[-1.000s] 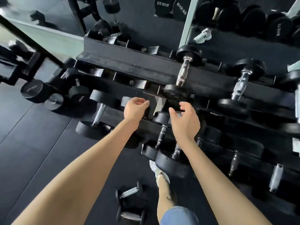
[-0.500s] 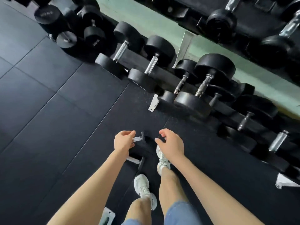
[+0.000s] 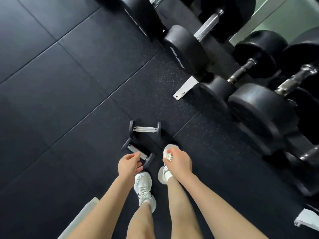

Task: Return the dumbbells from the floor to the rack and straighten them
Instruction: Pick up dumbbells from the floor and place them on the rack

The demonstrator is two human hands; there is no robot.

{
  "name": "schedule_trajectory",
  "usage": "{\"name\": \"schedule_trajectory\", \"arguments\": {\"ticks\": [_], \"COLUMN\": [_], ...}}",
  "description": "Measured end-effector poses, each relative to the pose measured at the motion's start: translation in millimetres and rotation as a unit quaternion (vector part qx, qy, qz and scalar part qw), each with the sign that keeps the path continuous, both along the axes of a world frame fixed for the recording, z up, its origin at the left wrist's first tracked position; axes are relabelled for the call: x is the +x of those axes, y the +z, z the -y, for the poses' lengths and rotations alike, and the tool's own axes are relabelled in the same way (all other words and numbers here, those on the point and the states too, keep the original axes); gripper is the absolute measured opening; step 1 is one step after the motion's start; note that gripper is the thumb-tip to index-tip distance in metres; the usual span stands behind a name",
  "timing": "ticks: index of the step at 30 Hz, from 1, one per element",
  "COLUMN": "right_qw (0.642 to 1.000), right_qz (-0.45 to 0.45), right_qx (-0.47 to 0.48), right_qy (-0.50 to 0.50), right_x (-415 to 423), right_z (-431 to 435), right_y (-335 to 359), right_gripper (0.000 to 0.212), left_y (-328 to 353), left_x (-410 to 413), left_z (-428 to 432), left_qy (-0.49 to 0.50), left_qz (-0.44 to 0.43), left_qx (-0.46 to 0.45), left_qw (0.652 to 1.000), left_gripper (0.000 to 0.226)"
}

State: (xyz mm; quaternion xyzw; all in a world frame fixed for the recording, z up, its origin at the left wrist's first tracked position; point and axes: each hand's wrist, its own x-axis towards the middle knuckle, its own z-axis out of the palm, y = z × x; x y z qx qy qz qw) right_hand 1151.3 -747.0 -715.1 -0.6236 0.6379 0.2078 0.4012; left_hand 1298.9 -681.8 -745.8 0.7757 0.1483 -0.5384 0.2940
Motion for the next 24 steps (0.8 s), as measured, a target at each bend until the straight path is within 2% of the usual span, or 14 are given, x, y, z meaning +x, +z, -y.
{"name": "schedule_trajectory", "arguments": {"ticks": [6, 9, 14, 19, 22, 24], "right_qw": [0.994, 0.984, 0.947, 0.907, 0.893, 0.887], "right_qz": [-0.003, -0.013, -0.034, -0.053, -0.077, -0.089], "right_qx": [0.04, 0.012, -0.065, -0.023, 0.036, 0.038], "right_qy": [0.102, 0.177, 0.313, 0.417, 0.442, 0.451], "right_x": [15.6, 31.3, 58.3, 83.7, 90.3, 88.1], "right_z": [26.6, 51.4, 90.6, 106.6, 103.3, 100.2], "right_y": [-97.8, -159.3, -268.7, -359.2, -393.6, -404.6], "right_gripper": [0.041, 0.043, 0.042, 0.056, 0.045, 0.033], "left_y": [-96.7, -158.4, -271.3, -361.5, -388.5, -395.2], "left_x": [3.8, 7.1, 14.5, 11.7, 6.4, 3.0], "left_z": [24.1, 45.9, 73.7, 91.2, 99.5, 100.1], "left_qy": [0.065, 0.122, 0.194, 0.259, 0.326, 0.338], "left_qz": [-0.015, -0.033, -0.087, -0.109, -0.111, -0.099], "left_qx": [0.034, 0.022, 0.016, 0.015, 0.003, -0.011], "left_qw": [0.997, 0.992, 0.977, 0.96, 0.939, 0.936], "left_gripper": [0.026, 0.025, 0.021, 0.039, 0.023, 0.029]}}
